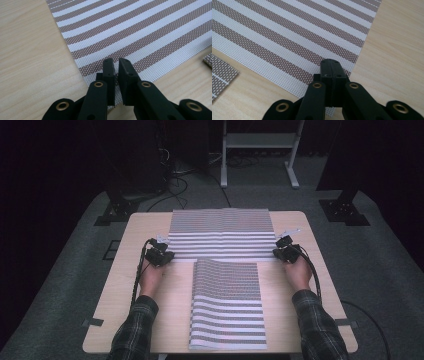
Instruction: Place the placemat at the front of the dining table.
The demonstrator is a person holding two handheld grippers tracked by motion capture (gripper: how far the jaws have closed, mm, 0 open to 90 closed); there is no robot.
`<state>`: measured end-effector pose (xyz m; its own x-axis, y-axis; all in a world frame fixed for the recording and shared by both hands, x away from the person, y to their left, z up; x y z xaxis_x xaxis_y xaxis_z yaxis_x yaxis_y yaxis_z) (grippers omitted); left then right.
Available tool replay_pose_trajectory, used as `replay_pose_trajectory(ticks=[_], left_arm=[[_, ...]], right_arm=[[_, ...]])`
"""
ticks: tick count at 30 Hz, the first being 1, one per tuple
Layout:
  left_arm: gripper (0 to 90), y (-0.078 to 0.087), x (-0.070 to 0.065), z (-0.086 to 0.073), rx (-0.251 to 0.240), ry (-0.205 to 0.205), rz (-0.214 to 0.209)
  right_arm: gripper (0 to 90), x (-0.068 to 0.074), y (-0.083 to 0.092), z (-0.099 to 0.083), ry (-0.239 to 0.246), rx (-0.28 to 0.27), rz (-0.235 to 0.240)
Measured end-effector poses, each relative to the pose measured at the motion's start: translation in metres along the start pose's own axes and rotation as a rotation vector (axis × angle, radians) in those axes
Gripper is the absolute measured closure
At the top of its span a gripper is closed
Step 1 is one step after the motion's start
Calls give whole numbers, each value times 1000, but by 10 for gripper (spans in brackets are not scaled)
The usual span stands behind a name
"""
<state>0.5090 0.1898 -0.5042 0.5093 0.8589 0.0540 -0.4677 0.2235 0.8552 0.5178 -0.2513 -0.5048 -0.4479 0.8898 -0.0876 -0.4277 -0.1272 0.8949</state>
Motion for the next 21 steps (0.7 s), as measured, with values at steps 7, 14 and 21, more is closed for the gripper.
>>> replay_pose_trajectory(ticks=[7,14,21], left_arm=[[843,0,-1,1,3,15,7],[776,0,1,1,2,27,21],[590,17,-1,5,-70,41,-50]], right_arm=[[899,0,-1,1,-7,-13,-5],[775,-1,0,1,-4,-7,-36],[568,-4,14,-4,-42,-80,31]])
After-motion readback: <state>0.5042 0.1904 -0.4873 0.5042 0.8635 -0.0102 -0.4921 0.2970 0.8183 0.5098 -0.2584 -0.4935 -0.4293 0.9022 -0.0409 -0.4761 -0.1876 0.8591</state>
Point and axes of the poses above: each handheld gripper's, and its own axes: y roughly backward along the jaws, z roughly out of its top, x roughly to its left, the point moved 5 cm from there along -y, roughly forward along the jaws, and after that the axes turned 14 degrees about x, right-handed, at the moved point
